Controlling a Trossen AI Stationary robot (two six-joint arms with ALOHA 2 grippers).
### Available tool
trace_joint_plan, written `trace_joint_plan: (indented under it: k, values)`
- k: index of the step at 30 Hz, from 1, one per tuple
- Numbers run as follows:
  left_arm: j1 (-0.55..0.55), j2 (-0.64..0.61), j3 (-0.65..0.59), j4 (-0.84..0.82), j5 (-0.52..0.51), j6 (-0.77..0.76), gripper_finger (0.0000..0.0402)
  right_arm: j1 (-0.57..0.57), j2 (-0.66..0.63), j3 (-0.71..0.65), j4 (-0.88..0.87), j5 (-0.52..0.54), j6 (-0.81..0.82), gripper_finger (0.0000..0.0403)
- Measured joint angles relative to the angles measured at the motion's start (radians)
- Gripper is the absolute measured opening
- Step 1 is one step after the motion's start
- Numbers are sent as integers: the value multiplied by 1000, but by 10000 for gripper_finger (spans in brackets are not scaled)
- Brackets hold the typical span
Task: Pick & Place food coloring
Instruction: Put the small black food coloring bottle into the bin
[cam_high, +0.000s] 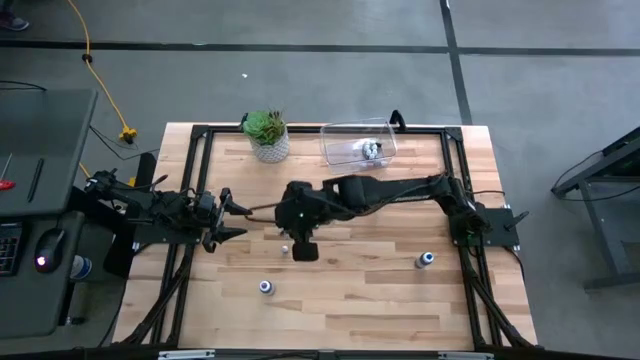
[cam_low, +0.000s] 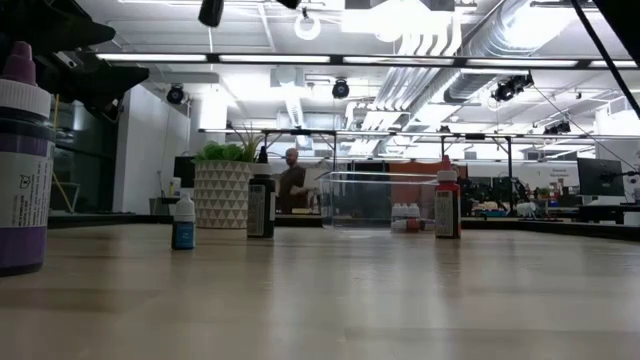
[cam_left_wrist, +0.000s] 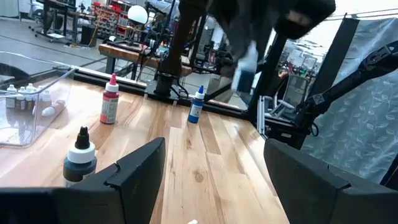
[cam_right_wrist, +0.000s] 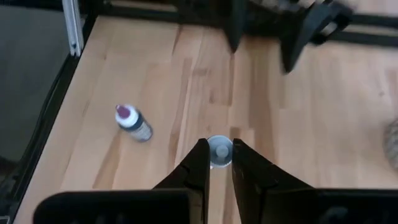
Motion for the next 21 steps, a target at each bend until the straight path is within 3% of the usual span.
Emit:
trace_joint_plan:
  k: [10,21]
  values:
    - [0,0,0,0,0,0,271,-99,-52,-7,5,-44,-82,37]
    - [0,0,0,0,0,0,271,-249,-96,-9,-186,-94,-173,37]
